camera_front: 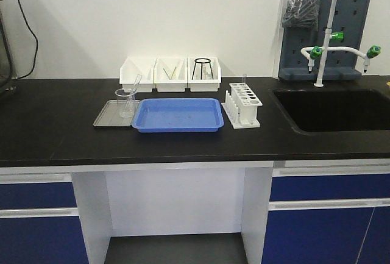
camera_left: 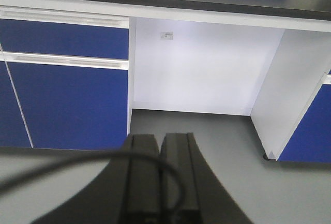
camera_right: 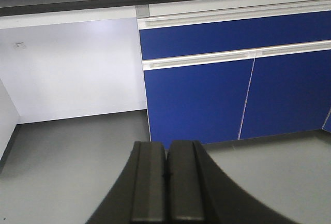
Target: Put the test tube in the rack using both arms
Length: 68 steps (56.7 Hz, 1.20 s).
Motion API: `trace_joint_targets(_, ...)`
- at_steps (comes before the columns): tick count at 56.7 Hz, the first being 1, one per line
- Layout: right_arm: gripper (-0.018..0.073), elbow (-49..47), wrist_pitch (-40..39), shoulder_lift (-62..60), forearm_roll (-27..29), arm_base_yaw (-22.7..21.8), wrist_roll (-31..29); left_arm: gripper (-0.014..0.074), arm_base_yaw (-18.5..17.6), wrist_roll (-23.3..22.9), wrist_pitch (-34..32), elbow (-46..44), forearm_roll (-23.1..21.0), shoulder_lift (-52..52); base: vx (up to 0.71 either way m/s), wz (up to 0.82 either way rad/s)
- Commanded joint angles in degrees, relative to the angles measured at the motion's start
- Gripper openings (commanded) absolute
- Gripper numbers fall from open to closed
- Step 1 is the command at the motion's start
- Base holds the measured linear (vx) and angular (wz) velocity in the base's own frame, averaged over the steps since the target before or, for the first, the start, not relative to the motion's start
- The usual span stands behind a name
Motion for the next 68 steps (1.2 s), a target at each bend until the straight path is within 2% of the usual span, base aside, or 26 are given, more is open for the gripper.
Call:
trace_joint_targets(1, -0.0011, -0.9, -4.4, -0.5, -0.7, -0.2, 0.0, 0.0014, 0.0, -0.1, -4.7, -1.7, -0.2, -0.8, 0.01, -0.02)
trace_joint_targets(29, -0.0011, -0.9, -4.4, -0.5, -0.7, -0.2, 0.0, 0.0014, 0.0, -0.1, -4.7, -1.7, -0.2, -0.8, 0.1, -0.03)
trace_joint_targets(68, -0.0011, -0.9, -4.4, -0.5, -0.7, -0.2, 0.0, 0.0014, 0.0, -0.1, -4.7, -1.7, -0.2, -0.8, 0.3, 0.03)
